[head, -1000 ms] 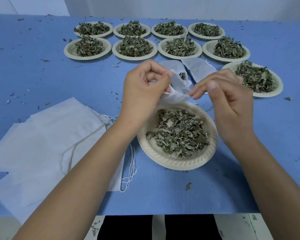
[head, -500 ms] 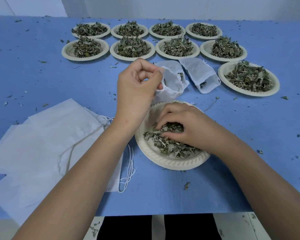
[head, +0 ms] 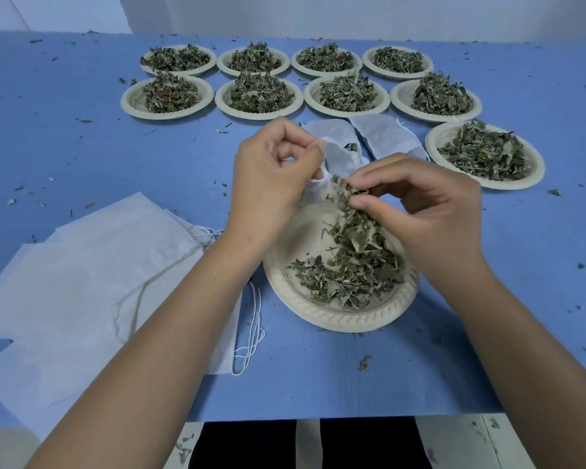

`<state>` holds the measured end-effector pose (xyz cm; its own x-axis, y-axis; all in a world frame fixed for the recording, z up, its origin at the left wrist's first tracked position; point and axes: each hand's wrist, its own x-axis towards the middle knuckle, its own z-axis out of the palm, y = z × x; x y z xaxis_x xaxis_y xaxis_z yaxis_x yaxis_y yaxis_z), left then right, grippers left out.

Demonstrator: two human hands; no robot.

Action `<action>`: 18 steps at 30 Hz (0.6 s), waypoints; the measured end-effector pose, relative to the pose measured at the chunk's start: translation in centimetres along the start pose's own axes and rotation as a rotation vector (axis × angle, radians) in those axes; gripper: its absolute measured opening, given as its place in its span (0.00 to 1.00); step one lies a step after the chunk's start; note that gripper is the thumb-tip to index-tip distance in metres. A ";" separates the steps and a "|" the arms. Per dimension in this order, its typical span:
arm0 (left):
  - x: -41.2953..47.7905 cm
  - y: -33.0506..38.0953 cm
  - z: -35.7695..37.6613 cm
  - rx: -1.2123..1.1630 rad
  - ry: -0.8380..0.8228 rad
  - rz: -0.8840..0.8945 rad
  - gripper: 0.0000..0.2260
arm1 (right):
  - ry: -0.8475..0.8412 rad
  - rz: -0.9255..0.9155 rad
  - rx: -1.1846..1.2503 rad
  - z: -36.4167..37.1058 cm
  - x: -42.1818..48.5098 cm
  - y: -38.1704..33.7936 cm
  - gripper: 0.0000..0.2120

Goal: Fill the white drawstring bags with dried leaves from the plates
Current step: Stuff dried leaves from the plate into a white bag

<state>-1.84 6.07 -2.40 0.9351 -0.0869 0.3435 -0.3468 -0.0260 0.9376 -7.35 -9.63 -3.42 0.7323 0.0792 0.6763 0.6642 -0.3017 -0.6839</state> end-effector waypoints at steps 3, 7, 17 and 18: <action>0.0 -0.1 0.3 0.061 -0.081 -0.010 0.10 | 0.118 -0.015 0.003 0.1 0.0 -0.2 0.13; -0.3 -0.2 0.6 0.031 -0.156 -0.016 0.11 | 0.189 0.004 -0.050 0.2 0.1 -0.1 0.11; -0.6 -0.1 0.7 0.012 -0.190 0.036 0.09 | -0.085 -0.122 -0.552 0.2 0.0 0.9 0.03; -0.6 -0.1 0.6 0.006 -0.173 0.033 0.09 | -0.127 -0.101 -0.524 0.0 0.0 0.9 0.04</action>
<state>-2.38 5.50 -2.77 0.8970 -0.2577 0.3593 -0.3781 -0.0261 0.9254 -6.76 -9.85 -4.06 0.7026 0.2371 0.6709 0.5925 -0.7170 -0.3672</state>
